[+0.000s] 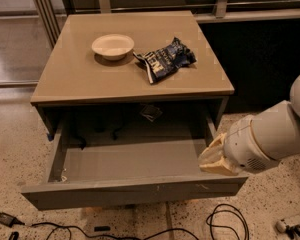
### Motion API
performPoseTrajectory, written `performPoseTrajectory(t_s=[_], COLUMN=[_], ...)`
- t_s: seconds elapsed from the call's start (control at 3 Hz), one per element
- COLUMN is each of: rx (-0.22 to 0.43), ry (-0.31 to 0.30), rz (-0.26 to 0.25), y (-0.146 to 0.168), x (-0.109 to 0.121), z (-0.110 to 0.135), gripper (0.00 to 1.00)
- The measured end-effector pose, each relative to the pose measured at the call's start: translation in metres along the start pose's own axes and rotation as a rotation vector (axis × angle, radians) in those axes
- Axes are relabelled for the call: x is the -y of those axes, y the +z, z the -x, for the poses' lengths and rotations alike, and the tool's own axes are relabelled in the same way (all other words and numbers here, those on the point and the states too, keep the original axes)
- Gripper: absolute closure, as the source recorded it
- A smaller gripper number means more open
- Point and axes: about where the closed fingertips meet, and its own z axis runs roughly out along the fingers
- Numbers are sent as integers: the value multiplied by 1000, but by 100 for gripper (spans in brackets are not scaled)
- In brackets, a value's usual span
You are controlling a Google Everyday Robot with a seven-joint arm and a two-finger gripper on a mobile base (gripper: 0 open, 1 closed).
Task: Close top drawer
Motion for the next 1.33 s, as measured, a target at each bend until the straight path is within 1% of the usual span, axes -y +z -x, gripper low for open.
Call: performPoseTrajectory(t_s=[0.33, 0.67, 1.0, 1.33], rx=[-1, 13, 55, 82], ry=[2, 22, 68, 103], rz=[-1, 17, 52, 73], y=[2, 22, 63, 98], x=[0, -10, -22, -28], z=[-1, -3, -1, 1], gripper=[100, 100, 100, 100])
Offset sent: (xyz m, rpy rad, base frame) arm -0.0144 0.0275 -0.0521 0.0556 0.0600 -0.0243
